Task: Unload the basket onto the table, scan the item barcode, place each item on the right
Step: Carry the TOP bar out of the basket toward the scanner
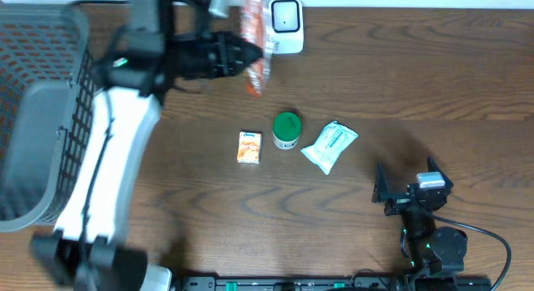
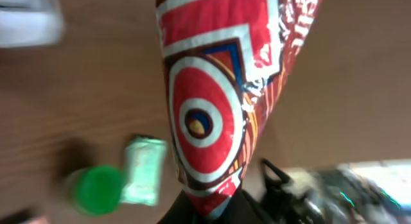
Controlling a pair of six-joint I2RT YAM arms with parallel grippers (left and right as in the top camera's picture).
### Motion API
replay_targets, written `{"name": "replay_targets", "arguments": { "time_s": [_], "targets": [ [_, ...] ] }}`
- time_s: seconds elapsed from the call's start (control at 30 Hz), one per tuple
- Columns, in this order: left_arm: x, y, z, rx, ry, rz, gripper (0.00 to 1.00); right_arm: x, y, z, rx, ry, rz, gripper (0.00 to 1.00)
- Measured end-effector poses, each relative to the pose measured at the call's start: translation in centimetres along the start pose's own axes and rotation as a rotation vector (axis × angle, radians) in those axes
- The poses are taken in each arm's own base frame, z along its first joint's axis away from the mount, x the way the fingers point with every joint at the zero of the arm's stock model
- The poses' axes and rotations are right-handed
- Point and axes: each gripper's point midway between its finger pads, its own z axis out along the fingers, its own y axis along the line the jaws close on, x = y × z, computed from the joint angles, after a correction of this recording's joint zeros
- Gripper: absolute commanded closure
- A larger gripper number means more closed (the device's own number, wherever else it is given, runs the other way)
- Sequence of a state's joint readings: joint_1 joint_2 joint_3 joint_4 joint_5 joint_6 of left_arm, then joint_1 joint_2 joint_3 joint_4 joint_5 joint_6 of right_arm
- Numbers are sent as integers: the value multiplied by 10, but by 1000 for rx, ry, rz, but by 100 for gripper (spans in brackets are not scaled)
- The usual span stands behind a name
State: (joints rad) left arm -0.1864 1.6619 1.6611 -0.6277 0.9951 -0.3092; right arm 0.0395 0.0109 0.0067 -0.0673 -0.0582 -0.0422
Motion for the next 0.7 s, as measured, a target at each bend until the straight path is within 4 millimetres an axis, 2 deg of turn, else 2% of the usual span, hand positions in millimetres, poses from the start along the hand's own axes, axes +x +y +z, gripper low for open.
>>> {"name": "replay_targets", "arguments": {
  "time_s": [0.1,0.23,0.37,0.5,0.7],
  "targets": [
    [10,-8,29,216,105,31,93,0,0,0,0,0,0,1],
    [31,-13,49,407,213,46,92,0,0,0,0,0,0,1],
    [44,-20,59,501,258,85,93,0,0,0,0,0,0,1],
    [62,-39,68,562,311,105,93,0,0,0,0,0,0,1],
    [116,-80,94,643,464,103,93,0,0,0,0,0,0,1]
  ]
}}
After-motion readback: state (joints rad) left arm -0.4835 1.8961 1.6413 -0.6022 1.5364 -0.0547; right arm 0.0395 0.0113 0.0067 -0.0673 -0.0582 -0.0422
